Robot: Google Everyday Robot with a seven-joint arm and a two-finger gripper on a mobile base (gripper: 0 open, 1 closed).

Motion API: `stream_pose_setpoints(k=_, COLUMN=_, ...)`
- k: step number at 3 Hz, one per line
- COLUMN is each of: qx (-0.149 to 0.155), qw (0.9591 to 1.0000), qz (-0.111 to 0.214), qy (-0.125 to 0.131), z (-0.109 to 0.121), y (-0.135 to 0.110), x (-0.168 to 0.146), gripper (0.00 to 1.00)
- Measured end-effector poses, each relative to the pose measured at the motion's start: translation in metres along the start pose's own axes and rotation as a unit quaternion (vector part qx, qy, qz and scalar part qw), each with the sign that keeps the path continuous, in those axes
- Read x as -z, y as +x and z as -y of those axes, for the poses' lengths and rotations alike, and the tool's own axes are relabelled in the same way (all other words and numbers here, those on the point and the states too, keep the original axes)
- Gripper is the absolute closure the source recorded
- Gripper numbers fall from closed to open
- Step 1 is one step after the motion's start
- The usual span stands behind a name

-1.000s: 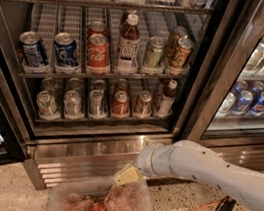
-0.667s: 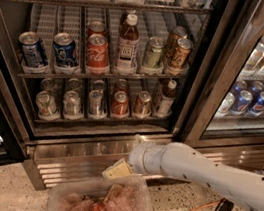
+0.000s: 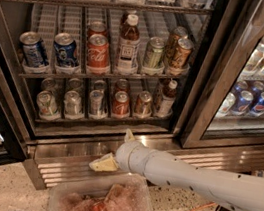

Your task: Pick redbull can from bottom shelf of fridge

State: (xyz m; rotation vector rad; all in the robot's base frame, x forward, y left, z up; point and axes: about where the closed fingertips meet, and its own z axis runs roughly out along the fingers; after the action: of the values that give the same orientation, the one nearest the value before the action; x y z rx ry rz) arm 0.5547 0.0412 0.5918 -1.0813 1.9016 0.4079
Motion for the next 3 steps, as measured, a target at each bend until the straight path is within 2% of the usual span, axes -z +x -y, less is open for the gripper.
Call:
stream_pose_setpoints(k=1, qx=0.012, qw=0.9998, qz=0.01, qy=0.013, z=-0.0018, y=-0.0118, x=-0.0157, gripper=0.0)
stream_pose_setpoints(k=3, qx=0.018, qw=0.9996, qz=0.015, qy=0.016, z=-0.0028, y=-0.0167, x=-0.0255, gripper=0.0)
